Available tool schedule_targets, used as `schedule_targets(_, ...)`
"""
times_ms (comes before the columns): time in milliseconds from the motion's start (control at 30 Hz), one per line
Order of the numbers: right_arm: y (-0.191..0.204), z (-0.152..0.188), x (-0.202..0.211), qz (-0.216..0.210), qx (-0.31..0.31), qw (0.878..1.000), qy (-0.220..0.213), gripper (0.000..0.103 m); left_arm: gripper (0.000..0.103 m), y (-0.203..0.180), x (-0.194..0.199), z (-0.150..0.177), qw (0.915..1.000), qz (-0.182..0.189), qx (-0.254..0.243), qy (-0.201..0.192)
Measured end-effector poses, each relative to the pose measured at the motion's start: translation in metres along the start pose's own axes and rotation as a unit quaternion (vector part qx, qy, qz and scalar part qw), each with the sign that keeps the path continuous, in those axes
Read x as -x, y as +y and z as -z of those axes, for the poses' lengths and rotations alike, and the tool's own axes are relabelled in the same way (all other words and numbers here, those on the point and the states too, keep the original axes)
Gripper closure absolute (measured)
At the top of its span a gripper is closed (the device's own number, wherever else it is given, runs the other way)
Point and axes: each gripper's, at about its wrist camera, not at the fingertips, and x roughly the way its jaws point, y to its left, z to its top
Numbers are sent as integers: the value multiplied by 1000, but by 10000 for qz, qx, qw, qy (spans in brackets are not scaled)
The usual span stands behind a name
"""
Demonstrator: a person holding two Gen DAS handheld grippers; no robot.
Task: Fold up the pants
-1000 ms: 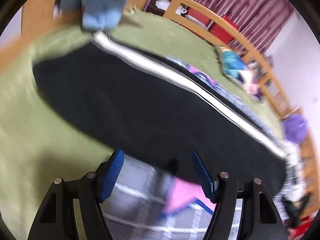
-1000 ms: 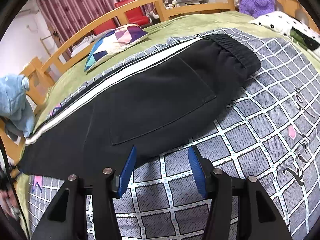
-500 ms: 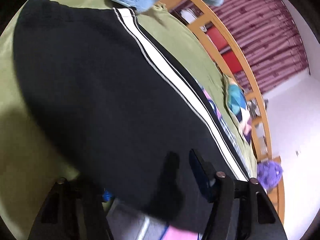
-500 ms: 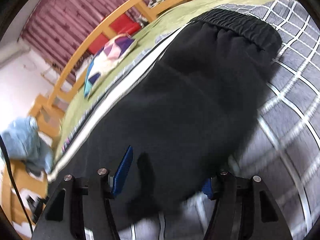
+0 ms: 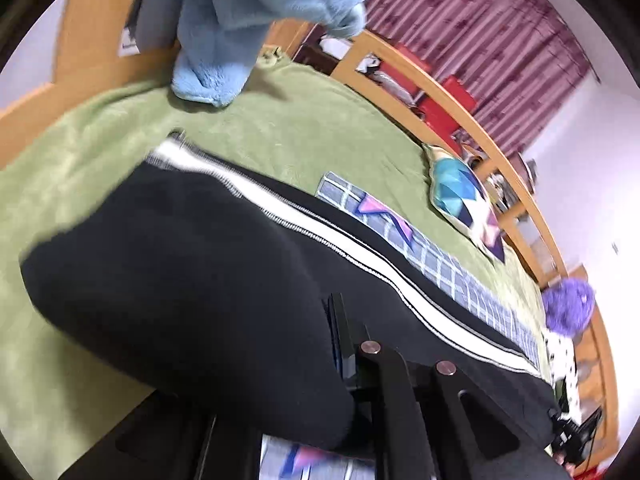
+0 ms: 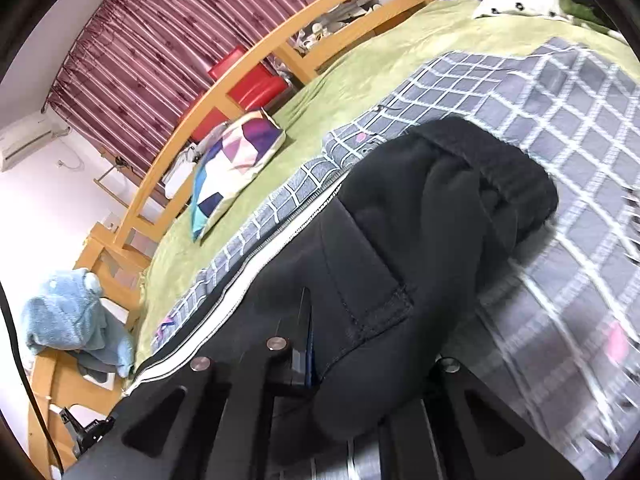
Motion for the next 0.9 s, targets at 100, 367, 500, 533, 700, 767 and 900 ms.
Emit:
schedule_targets(100,-11,18,48,170,166,9997,-22,95,92,11,44,34,9999,103,-64,119)
schedule_targets(367,-68,81,171,576,452,9972,128,95,92,20,99,140,9933,-256,-835,763)
schedule_targets(500,-103,111,159,686,181,9957,591,90,89,29,90,160,9906,-505,-855,940)
schedule_targets(533,-108,115,155,753,192,9950,633,87,86,30,90,161,9899,-591,-823,996)
schedule_targets(700,-117,131,170,954,368,9934,514,61,60,27,115,168,9845,-978,-997,1061)
schedule_targets(767,-122,130,183,991,383,9935,400,50,40,26,131,173,9829,-1129,-1115,939)
schedule_targets(900,-144,119,189,800,-5,9966,194,37,31,23,156,177,9811,-1360,-1236,602)
